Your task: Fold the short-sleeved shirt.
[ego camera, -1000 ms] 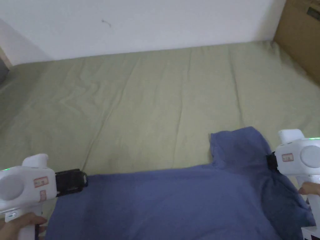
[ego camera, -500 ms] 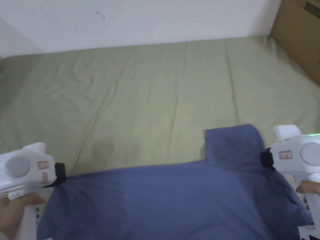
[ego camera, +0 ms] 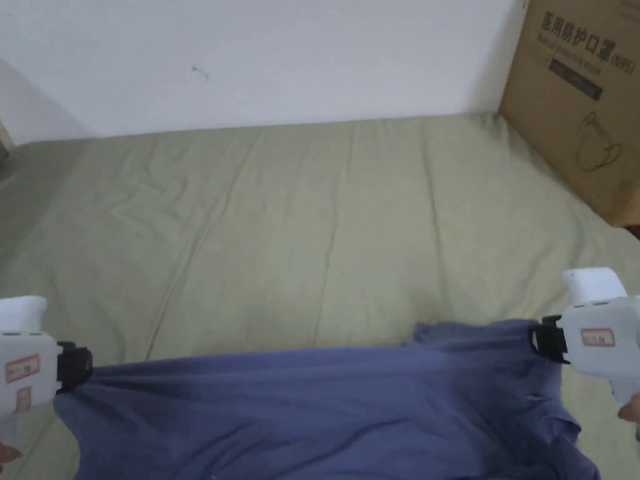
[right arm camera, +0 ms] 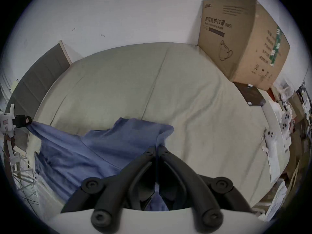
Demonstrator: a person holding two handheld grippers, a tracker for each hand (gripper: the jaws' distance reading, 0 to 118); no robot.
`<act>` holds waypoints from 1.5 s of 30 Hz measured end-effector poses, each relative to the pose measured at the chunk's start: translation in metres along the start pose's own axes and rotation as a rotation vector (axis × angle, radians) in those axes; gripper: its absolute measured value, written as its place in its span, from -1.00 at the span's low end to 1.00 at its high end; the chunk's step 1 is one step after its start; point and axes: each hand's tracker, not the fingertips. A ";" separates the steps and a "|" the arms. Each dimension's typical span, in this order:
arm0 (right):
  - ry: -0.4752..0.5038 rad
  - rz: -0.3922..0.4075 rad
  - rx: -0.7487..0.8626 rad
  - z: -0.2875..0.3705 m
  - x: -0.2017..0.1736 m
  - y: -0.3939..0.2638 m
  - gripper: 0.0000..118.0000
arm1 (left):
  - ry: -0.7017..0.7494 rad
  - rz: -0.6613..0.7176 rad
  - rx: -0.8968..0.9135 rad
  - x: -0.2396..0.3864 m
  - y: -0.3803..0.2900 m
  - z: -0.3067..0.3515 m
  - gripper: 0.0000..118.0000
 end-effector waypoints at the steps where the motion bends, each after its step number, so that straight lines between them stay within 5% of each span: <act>1: 0.004 -0.003 -0.004 0.009 0.001 -0.012 -0.99 | -0.002 0.002 -0.003 -0.002 -0.011 0.010 -0.97; 16: -0.019 -0.013 -0.166 0.051 0.000 -0.176 -0.98 | 0.064 -0.050 -0.169 -0.007 -0.174 0.032 -0.92; 17: -0.021 -0.014 -0.154 0.052 -0.002 -0.177 -0.88 | 0.068 -0.035 -0.178 -0.005 -0.174 0.031 -0.81; 19: -0.049 -0.006 -0.159 0.054 -0.008 -0.172 0.15 | 0.089 -0.051 -0.172 0.000 -0.174 0.034 0.02; 20: -0.062 0.002 -0.152 0.055 -0.006 -0.168 0.39 | 0.086 -0.056 -0.166 0.000 -0.174 0.036 0.56; 21: -0.059 0.007 -0.132 0.059 -0.008 -0.163 0.37 | 0.078 -0.052 -0.162 0.000 -0.172 0.040 0.99; 22: -0.054 0.010 -0.116 0.063 -0.011 -0.158 0.37 | 0.061 -0.039 -0.140 0.004 -0.171 0.047 1.00; 26: -0.029 0.014 -0.035 0.078 -0.033 -0.135 0.37 | 0.025 0.044 -0.061 0.003 -0.156 0.069 0.84; 28: -0.015 0.019 -0.011 0.075 -0.044 -0.126 0.13 | -0.024 0.075 -0.029 0.000 -0.150 0.078 -0.11; 29: -0.022 0.019 -0.010 0.072 -0.052 -0.122 -0.29 | -0.037 0.082 -0.025 -0.001 -0.149 0.079 -0.81; 30: -0.034 0.019 -0.010 0.066 -0.062 -0.119 -1.00 | -0.032 0.084 -0.031 -0.002 -0.151 0.076 -1.00; 32: -0.051 -0.006 0.012 0.055 -0.079 -0.122 -1.00 | -0.010 0.095 -0.032 -0.005 -0.152 0.069 -1.00; 37: 0.101 -0.091 -0.042 0.038 -0.116 -0.127 -1.00 | -0.103 0.299 -0.028 -0.039 -0.167 0.066 -0.96; 38: 0.106 -0.071 -0.045 0.037 -0.125 -0.126 -1.00 | -0.120 0.351 -0.006 -0.049 -0.172 0.068 -0.72; 40: 0.123 0.004 -0.037 0.037 -0.144 -0.123 -1.00 | -0.119 0.413 0.006 -0.065 -0.175 0.070 0.46; 44: 0.182 0.021 -0.028 0.039 -0.173 -0.116 -1.00 | -0.180 0.493 0.007 -0.082 -0.183 0.061 1.00; 45: 0.194 0.027 -0.033 0.039 -0.179 -0.114 -1.00 | -0.222 0.520 0.010 -0.085 -0.185 0.055 0.98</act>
